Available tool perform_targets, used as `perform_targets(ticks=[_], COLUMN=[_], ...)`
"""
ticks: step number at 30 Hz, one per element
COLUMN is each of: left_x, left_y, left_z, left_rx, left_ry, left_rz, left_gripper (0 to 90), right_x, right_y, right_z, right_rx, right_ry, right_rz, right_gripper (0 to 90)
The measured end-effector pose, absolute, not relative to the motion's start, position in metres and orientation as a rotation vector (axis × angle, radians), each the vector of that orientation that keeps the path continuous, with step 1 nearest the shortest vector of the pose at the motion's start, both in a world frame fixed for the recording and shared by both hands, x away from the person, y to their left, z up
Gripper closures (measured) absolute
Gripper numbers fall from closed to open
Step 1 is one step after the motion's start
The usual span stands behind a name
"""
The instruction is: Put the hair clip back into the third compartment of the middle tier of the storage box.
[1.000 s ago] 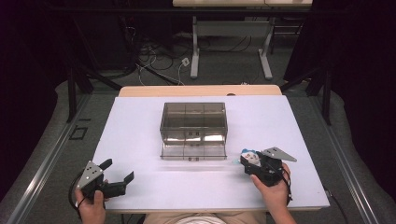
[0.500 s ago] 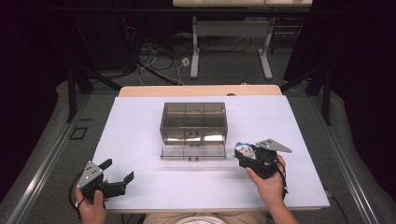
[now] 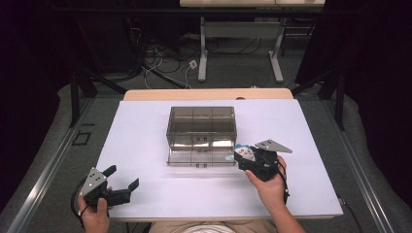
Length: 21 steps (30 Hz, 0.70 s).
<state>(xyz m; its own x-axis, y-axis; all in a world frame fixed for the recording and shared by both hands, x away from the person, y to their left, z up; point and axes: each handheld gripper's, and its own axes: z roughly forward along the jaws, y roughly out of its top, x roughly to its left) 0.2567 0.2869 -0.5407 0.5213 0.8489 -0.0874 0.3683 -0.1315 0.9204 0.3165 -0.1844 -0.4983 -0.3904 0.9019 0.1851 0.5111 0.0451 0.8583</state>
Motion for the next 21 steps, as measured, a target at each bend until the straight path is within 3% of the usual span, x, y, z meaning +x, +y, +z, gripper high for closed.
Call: perform_targets(ticks=[21], left_x=[0.256], left_y=[0.289], left_z=[-0.541], left_rx=[1.723], left_ry=[1.033], left_rz=[0.586], left_gripper=[0.4], right_x=[0.325], right_y=[-0.153], right_z=[-0.498], right_rx=[1.368], right_ry=[1.915], right_rz=[1.343], right_gripper=[34.0])
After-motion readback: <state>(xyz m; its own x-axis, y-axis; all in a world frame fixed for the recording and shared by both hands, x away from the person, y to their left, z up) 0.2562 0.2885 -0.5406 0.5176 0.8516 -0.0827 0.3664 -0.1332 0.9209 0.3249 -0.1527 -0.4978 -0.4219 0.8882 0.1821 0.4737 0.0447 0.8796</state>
